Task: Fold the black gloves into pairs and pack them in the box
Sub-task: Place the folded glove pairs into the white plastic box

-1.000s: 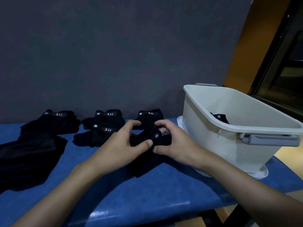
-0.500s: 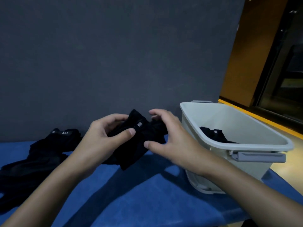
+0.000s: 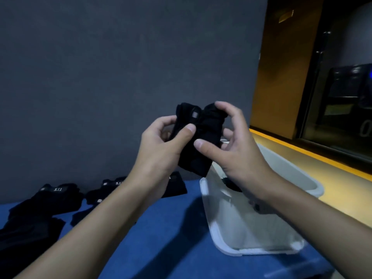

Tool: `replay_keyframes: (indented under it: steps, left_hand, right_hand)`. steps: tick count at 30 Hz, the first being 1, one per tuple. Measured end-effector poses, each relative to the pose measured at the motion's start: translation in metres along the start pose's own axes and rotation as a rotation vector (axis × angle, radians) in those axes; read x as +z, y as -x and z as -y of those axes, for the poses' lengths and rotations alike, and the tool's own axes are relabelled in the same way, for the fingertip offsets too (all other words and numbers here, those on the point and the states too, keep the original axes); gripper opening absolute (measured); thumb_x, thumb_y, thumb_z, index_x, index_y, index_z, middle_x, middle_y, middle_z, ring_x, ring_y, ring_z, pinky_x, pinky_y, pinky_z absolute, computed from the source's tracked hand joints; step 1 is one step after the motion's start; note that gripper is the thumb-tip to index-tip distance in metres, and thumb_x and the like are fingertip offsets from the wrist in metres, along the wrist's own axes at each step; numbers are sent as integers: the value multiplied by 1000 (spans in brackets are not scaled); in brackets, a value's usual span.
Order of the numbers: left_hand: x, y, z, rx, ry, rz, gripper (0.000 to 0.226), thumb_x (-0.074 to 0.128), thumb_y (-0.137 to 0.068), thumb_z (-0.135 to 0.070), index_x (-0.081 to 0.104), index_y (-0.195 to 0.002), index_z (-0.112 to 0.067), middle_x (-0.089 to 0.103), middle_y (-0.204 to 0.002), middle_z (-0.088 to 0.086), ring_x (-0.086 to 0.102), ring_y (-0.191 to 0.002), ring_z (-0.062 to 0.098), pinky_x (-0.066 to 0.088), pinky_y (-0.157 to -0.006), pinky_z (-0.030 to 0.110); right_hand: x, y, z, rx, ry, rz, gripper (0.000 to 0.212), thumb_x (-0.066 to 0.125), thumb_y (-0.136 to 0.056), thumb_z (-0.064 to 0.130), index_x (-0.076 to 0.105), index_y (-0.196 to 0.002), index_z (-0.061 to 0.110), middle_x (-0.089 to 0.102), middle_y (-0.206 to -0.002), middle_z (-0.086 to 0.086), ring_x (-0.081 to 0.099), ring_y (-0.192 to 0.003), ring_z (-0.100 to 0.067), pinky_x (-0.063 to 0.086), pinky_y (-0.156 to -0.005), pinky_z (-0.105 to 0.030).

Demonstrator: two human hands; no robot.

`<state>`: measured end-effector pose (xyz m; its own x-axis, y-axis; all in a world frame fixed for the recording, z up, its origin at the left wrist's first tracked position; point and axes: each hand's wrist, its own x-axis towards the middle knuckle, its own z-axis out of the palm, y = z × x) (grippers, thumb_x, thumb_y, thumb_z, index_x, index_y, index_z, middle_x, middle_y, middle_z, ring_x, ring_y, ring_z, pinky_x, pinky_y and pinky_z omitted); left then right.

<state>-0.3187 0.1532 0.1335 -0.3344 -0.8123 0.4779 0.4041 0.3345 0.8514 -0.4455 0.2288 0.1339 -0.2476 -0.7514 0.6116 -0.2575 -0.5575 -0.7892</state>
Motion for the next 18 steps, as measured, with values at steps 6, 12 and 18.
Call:
replay_keyframes:
  steps: [6, 12, 18]
  left_hand:
    - [53, -29, 9, -69, -90, 68, 31, 76, -86, -22, 59, -108, -10, 72, -96, 10, 72, -84, 18, 57, -71, 31]
    - [63, -47, 43, -86, -327, 203, 27, 73, -87, -33, 62, -104, -15, 74, -96, 6, 73, -83, 15, 55, -67, 24]
    - [40, -58, 73, -8, -648, 273, 10, 59, -95, -35, 65, -94, -28, 70, -91, -9, 64, -80, 0, 51, -73, 19]
  right_hand:
    - [-57, -22, -2, 109, 41, -77, 63, 70, -84, -2, 48, -129, 35, 66, -116, -12, 70, -102, -23, 59, -82, -47]
    - [-96, -36, -28, 286, 80, -82, 63, 64, -83, -12, 52, -129, 30, 68, -113, -14, 67, -102, -36, 58, -79, -48]
    - [-115, -52, -64, 430, 258, 7, 65, 67, -81, -11, 51, -128, 31, 61, -115, -4, 63, -104, -23, 59, -68, -34]
